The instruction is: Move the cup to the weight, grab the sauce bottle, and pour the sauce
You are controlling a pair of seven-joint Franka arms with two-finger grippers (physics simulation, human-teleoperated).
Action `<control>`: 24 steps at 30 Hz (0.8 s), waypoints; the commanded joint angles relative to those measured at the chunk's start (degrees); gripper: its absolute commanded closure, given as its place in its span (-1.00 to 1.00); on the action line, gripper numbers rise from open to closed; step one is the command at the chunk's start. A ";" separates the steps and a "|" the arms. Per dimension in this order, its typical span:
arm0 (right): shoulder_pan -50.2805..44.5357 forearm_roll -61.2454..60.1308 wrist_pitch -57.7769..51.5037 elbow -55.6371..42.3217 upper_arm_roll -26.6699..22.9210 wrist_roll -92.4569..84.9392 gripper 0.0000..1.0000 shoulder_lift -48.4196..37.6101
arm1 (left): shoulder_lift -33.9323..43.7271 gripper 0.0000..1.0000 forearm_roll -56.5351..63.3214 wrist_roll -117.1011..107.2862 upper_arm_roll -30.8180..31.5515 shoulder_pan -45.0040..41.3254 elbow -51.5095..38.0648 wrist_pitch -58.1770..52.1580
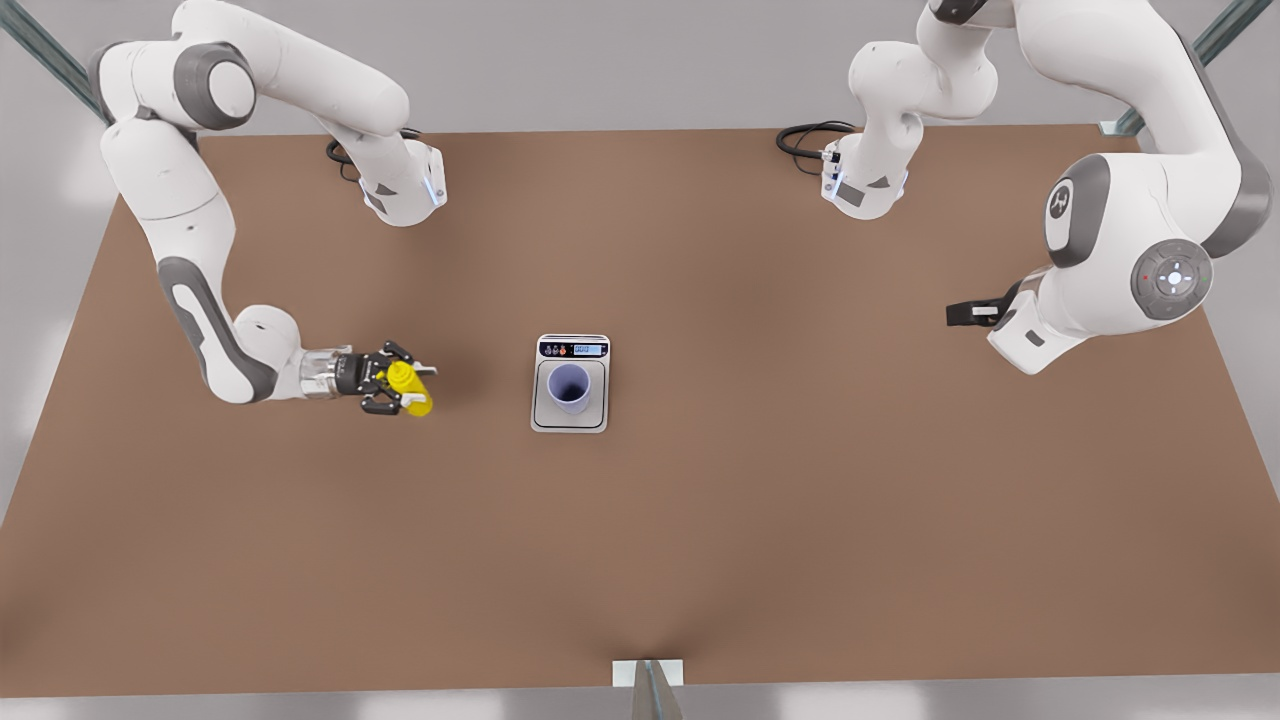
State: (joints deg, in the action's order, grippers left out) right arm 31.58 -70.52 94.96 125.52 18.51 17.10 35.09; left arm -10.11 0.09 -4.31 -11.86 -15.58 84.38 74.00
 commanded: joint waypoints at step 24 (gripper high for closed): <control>1.20 -0.76 4.71 1.39 -0.14 0.57 -1.00 2.44 | 0.09 -1.00 0.00 -0.26 -0.01 0.03 -0.09 -0.35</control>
State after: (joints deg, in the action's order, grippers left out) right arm 32.79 -68.95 99.23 126.77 18.39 18.15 37.56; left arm -10.02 0.08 -4.57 -11.78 -15.53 84.34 73.65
